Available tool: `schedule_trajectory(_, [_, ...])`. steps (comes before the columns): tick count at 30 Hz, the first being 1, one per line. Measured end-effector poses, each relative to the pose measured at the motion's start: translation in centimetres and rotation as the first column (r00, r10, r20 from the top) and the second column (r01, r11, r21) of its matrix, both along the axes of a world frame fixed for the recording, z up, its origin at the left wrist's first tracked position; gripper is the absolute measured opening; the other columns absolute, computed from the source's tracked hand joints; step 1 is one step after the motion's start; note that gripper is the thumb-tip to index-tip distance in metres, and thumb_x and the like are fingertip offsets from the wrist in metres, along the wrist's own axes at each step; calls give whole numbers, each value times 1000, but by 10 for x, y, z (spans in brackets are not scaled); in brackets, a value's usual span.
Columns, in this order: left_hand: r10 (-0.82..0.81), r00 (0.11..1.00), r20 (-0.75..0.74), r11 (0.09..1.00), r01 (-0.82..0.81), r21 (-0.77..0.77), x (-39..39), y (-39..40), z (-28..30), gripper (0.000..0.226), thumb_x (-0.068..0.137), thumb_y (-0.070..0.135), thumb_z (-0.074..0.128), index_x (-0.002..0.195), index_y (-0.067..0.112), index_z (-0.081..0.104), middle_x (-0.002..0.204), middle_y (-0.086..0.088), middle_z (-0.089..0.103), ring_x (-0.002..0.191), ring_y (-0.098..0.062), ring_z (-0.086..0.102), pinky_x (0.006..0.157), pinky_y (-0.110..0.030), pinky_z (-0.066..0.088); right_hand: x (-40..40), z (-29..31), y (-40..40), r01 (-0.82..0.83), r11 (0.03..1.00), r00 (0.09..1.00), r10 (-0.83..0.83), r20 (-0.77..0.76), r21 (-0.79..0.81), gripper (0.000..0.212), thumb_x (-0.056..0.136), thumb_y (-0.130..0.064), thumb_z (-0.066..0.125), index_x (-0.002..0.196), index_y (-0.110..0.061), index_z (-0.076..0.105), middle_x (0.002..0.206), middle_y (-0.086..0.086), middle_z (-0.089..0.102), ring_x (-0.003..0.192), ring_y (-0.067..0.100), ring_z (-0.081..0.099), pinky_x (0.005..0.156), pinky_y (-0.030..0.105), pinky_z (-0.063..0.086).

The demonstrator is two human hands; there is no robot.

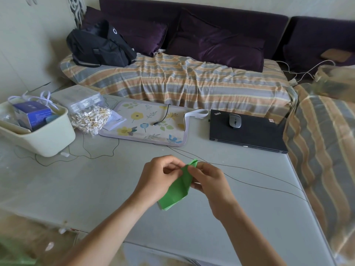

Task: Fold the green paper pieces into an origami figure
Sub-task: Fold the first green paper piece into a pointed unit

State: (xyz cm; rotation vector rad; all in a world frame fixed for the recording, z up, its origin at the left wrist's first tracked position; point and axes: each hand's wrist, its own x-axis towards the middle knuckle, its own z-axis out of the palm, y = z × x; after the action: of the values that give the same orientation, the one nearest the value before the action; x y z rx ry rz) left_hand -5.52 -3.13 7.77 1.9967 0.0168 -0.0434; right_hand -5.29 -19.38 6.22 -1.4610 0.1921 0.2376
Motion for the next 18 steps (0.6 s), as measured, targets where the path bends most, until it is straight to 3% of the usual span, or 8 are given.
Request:
schedule_trajectory(5, [-20, 1000, -13, 999, 20, -29, 0, 1, 1, 18, 91, 14, 70, 93, 30, 78, 83, 12, 76, 79, -2, 70, 74, -16, 53, 1, 0, 1, 9, 1000, 1000, -9, 14, 22, 12, 96, -11, 67, 93, 0, 69, 92, 18, 76, 81, 20, 72, 79, 28, 62])
schedule_trajectory(14, [7, 1000, -9, 992, -9, -126, 4, 1, -4, 23, 91, 11, 70, 94, 31, 81, 89, 11, 78, 90, -7, 73, 93, -34, 57, 3, 1, 2, 40, 999, 998, -42, 43, 35, 16, 94, -9, 69, 98, 6, 67, 96, 25, 74, 82, 22, 72, 81, 30, 62])
schedule_trajectory(18, [5, 1000, 11, 989, -4, -146, 3, -1, -4, 20, 89, 14, 73, 94, 31, 81, 89, 12, 78, 90, -6, 73, 91, -31, 56, 4, 1, 2, 50, 998, 997, -51, 51, 33, 15, 93, -8, 70, 98, 5, 67, 86, 19, 71, 78, 19, 71, 78, 28, 62])
